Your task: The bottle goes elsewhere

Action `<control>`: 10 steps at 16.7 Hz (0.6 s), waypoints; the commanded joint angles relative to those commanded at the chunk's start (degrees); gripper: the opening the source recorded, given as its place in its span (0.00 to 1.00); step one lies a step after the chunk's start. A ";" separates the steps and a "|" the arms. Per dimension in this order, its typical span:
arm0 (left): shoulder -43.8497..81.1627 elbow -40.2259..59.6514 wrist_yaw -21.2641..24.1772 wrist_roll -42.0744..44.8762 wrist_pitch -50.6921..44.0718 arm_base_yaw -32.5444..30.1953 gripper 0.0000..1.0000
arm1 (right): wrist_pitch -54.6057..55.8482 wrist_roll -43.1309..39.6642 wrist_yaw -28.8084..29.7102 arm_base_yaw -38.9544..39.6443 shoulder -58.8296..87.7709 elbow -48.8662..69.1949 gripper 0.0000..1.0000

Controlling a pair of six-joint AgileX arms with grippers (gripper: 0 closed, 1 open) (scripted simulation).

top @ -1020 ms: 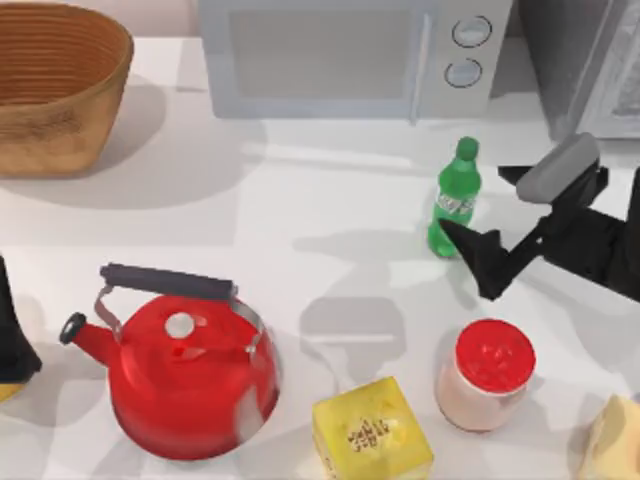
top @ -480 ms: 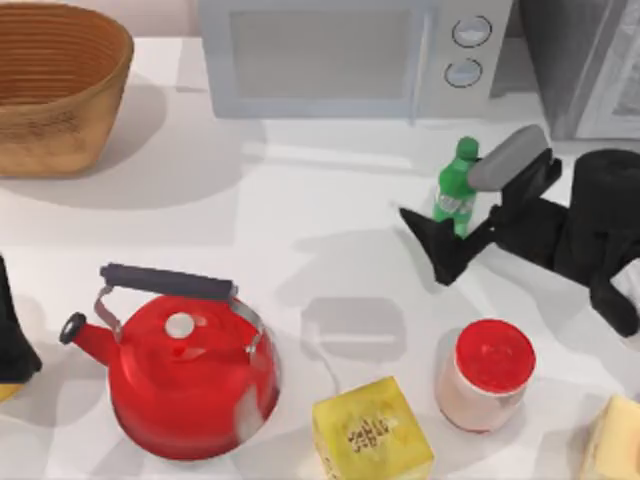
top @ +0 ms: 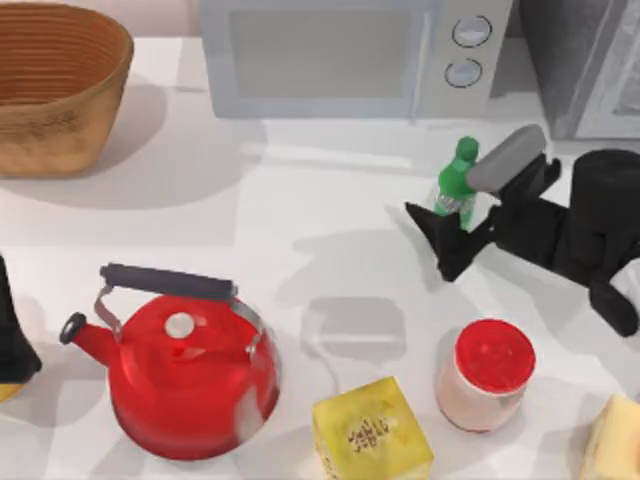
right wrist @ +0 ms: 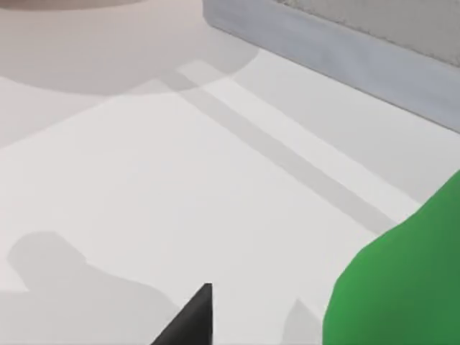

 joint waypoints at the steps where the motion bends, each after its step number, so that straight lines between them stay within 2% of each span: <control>1: 0.00 0.00 0.00 0.00 0.00 0.00 1.00 | 0.00 0.00 0.00 0.00 0.00 0.00 0.55; 8: 0.00 0.00 0.00 0.00 0.00 0.00 1.00 | 0.00 0.00 0.00 0.00 0.00 0.00 0.02; 10: 0.00 0.00 0.00 0.00 0.00 0.00 1.00 | 0.00 0.00 0.00 0.00 0.00 0.00 0.00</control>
